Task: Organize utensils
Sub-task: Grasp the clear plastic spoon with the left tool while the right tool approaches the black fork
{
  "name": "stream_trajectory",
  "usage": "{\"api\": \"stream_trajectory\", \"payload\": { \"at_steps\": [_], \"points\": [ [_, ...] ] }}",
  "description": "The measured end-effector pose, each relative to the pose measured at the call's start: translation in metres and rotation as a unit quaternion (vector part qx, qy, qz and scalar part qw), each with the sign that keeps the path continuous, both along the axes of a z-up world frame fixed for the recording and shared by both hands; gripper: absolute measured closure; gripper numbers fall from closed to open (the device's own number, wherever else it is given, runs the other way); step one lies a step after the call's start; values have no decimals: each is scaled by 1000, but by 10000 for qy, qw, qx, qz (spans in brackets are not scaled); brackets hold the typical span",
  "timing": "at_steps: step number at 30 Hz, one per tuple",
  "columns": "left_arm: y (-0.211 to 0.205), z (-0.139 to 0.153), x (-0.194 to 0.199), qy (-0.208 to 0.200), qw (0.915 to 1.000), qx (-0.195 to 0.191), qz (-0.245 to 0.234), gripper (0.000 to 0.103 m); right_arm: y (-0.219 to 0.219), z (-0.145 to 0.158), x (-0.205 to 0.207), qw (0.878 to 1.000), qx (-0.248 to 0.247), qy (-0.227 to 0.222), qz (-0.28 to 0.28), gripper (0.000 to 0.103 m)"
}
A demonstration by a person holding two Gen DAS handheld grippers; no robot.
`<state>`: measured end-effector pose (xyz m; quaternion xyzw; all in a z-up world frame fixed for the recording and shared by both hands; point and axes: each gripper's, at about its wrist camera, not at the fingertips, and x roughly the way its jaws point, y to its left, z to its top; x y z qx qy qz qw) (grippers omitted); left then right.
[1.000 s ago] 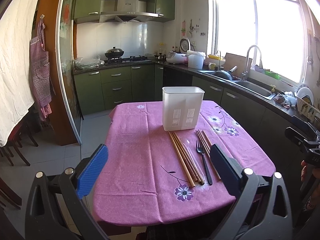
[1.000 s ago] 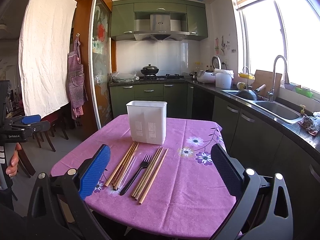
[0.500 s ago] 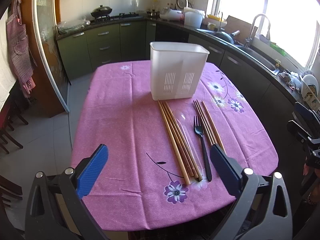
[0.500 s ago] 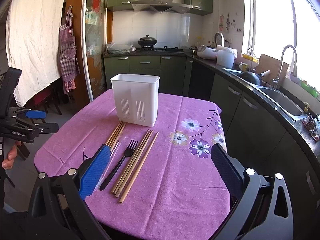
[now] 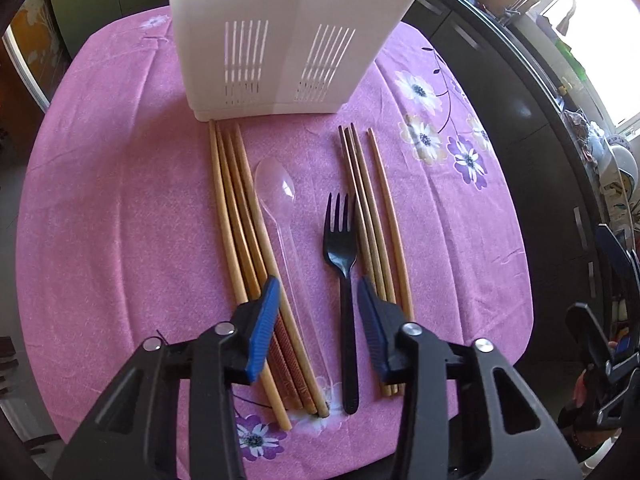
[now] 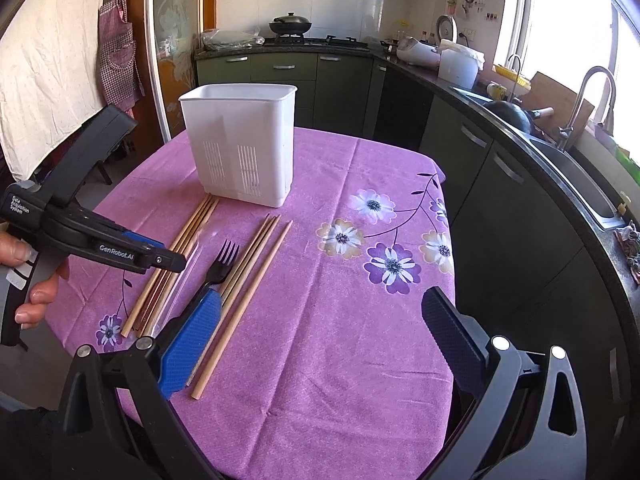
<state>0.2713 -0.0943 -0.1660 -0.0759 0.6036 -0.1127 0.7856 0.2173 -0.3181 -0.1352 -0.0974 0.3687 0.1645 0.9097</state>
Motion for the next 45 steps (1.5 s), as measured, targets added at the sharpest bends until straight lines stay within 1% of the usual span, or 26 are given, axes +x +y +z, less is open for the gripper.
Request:
{"api": "stream_trajectory", "payload": {
  "at_steps": [1,6,10,17,20,21,25,27,31,33,36,37,38,41,45],
  "points": [
    [-3,-3,5,51,10000,26,11,76,0,-3,2,10000,-2,29,9,4],
    [-10,-16,24,244,9988,397,174,85,-5,-8,7,9999,78,75,-1,4],
    [-10,-19,35,267,9972,640,271,85,-7,-8,7,10000,76,46,11,4],
    [-19,-33,48,441,9947,891,253,86,-10,-14,11,9999,33,104,-25,4],
    [-26,-35,54,412,9936,1028,234,89,-11,-16,13,9999,-32,131,-48,4],
    [-27,-36,55,409,9932,1067,231,92,-11,-16,14,9999,-49,148,-63,4],
    [-29,-36,58,406,9932,1078,178,93,-12,-18,19,9992,-16,316,-262,4],
    [-28,-36,59,417,9936,1036,173,94,-12,-18,23,9981,128,555,-251,4],
    [-20,-28,54,366,9953,885,135,94,-5,-20,41,9892,366,1383,-304,4],
    [-17,-21,48,287,9961,820,139,94,5,-24,48,9855,391,1640,-192,4],
    [-13,-8,39,122,9971,736,123,94,14,-33,59,9801,289,1941,-298,4],
    [-12,-2,37,62,9975,702,103,94,15,-36,63,9783,288,2022,-341,6],
    [-11,3,34,11,9978,664,89,94,16,-39,65,9766,269,2096,-405,12],
    [-4,18,26,-158,9982,566,66,94,22,-46,71,9701,245,2358,-518,25],
    [7,42,10,-504,9973,522,89,94,42,-53,75,9616,368,2688,-419,32]
  ]
}}
